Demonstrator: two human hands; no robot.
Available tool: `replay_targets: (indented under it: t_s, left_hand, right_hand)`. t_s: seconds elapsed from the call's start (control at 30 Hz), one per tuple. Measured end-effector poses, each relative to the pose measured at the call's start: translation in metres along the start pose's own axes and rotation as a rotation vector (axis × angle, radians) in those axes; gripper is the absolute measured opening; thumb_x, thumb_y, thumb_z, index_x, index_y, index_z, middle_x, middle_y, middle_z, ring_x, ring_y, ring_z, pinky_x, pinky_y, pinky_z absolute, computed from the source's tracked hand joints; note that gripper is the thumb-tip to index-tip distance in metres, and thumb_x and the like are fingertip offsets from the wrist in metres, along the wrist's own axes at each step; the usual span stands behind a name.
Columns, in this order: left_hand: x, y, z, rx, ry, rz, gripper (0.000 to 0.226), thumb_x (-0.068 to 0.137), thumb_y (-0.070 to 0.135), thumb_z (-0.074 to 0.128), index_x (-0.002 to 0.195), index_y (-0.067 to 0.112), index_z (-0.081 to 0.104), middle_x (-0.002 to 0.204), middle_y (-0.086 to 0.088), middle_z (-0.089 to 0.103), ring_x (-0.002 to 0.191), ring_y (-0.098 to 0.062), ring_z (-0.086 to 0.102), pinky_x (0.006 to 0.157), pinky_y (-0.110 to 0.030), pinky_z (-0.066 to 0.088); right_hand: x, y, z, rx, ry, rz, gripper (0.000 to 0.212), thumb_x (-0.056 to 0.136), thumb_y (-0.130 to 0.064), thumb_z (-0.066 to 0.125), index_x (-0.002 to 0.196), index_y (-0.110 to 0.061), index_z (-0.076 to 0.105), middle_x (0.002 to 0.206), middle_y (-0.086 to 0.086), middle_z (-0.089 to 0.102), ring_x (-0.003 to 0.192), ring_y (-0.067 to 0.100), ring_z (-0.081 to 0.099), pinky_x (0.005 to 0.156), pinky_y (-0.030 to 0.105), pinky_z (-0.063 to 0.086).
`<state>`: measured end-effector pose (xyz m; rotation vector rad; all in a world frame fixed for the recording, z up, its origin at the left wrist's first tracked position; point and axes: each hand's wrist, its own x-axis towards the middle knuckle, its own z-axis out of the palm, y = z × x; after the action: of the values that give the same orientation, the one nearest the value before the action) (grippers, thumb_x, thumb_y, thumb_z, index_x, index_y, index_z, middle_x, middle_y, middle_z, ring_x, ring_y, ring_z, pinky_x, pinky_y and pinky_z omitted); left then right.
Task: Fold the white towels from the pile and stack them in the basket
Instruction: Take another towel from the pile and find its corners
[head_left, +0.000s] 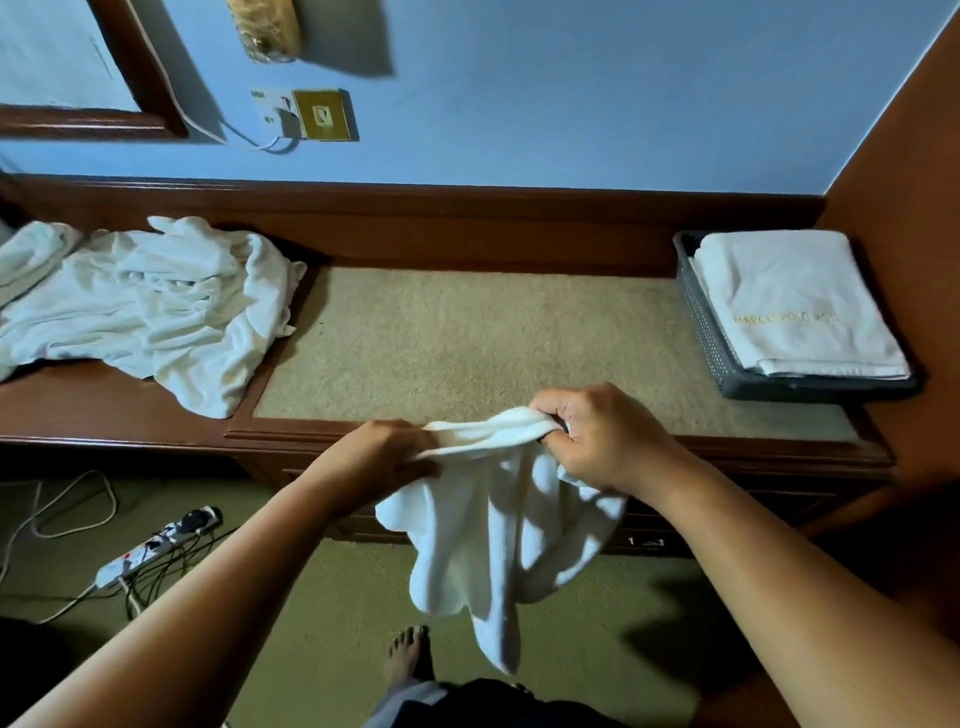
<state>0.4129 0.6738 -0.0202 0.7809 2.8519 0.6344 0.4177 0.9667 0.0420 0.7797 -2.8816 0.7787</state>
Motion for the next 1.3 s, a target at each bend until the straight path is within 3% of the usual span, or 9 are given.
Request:
replay_targets:
  t_s: [0.13, 0.27, 0.43, 0.5, 0.67, 0.87, 0.97, 1.1, 1.3]
  left_hand:
    - [0.003, -0.013, 0.016, 0.212, 0.056, -0.139, 0.041, 0.084, 0.068, 0.055, 0.090, 0.030, 0.070, 0.091, 0.005, 0.058, 0.083, -0.024, 0.063, 0.066, -0.034, 0.047]
    - [-0.002, -0.018, 0.018, 0.351, -0.056, -0.416, 0.046, 0.094, 0.059, 0.054, 0.126, 0.028, 0.062, 0.125, 0.002, 0.062, 0.115, -0.024, 0.058, 0.090, -0.040, 0.050]
    - [0.008, 0.035, 0.020, -0.221, 0.240, -0.080, 0.033, 0.089, 0.048, 0.066, 0.110, 0.023, 0.067, 0.110, 0.009, 0.064, 0.101, -0.009, 0.062, 0.089, -0.028, 0.050]
    - [0.013, 0.069, 0.022, -0.392, 0.334, 0.012, 0.033, 0.088, 0.045, 0.070, 0.111, 0.021, 0.066, 0.116, 0.012, 0.064, 0.111, -0.003, 0.060, 0.094, -0.019, 0.045]
    - [0.017, 0.102, 0.031, -0.653, 0.444, -0.051, 0.019, 0.086, 0.021, 0.078, 0.100, 0.021, 0.064, 0.121, 0.016, 0.068, 0.118, -0.005, 0.061, 0.094, -0.013, 0.044]
    - [0.015, 0.102, 0.051, -0.611, 0.480, -0.175, 0.021, 0.089, 0.019, 0.076, 0.088, 0.029, 0.058, 0.093, 0.019, 0.069, 0.090, -0.003, 0.065, 0.079, -0.019, 0.048]
    - [0.014, 0.083, 0.064, -0.418, 0.486, -0.079, 0.010, 0.092, 0.017, 0.073, 0.098, 0.022, 0.068, 0.103, 0.015, 0.069, 0.100, -0.004, 0.063, 0.088, -0.027, 0.049]
    - [0.016, 0.054, 0.079, -0.190, 0.343, -0.094, 0.032, 0.090, 0.040, 0.063, 0.117, 0.024, 0.067, 0.118, 0.011, 0.067, 0.111, -0.017, 0.060, 0.094, -0.044, 0.049]
    - [0.014, 0.078, 0.063, -0.354, 0.456, -0.033, 0.025, 0.090, 0.022, 0.070, 0.113, 0.021, 0.060, 0.106, 0.013, 0.061, 0.099, -0.009, 0.059, 0.088, -0.030, 0.048]
  right_hand:
    - [-0.001, 0.002, 0.001, -0.025, -0.038, 0.015, 0.009, 0.084, -0.019, 0.056, 0.075, -0.016, 0.057, 0.063, -0.005, 0.054, 0.057, 0.013, 0.050, 0.052, 0.035, 0.043]
    - [-0.003, 0.011, -0.012, -0.031, -0.042, 0.071, 0.010, 0.080, -0.021, 0.051, 0.073, -0.016, 0.056, 0.062, -0.004, 0.055, 0.058, 0.013, 0.052, 0.052, 0.035, 0.042]
    - [0.001, 0.007, -0.017, -0.076, -0.044, 0.071, 0.008, 0.080, -0.022, 0.055, 0.074, -0.017, 0.056, 0.061, -0.005, 0.055, 0.058, 0.013, 0.051, 0.052, 0.031, 0.039]
    - [0.002, 0.007, -0.017, -0.060, -0.056, 0.060, 0.009, 0.080, -0.019, 0.057, 0.072, -0.020, 0.054, 0.060, -0.006, 0.053, 0.057, 0.011, 0.051, 0.052, 0.031, 0.039]
    - [-0.001, 0.011, -0.019, -0.019, -0.065, 0.043, 0.007, 0.076, -0.024, 0.051, 0.070, -0.022, 0.049, 0.059, -0.007, 0.050, 0.056, 0.010, 0.050, 0.052, 0.033, 0.043]
    - [-0.004, 0.018, -0.022, 0.027, -0.026, 0.079, 0.016, 0.075, -0.031, 0.047, 0.074, -0.019, 0.056, 0.059, -0.005, 0.053, 0.056, 0.013, 0.051, 0.053, 0.037, 0.047]
    - [-0.005, 0.018, -0.026, 0.072, -0.034, 0.059, 0.020, 0.075, -0.036, 0.043, 0.072, -0.020, 0.053, 0.055, -0.004, 0.051, 0.052, 0.014, 0.049, 0.050, 0.039, 0.045]
    - [-0.006, 0.013, -0.028, 0.106, -0.060, -0.013, 0.018, 0.078, -0.032, 0.045, 0.070, -0.020, 0.054, 0.054, -0.005, 0.048, 0.050, 0.015, 0.048, 0.047, 0.038, 0.041]
    - [-0.005, 0.010, -0.029, 0.090, -0.066, -0.025, 0.015, 0.078, -0.025, 0.047, 0.070, -0.017, 0.057, 0.054, -0.003, 0.050, 0.051, 0.016, 0.048, 0.048, 0.038, 0.040]
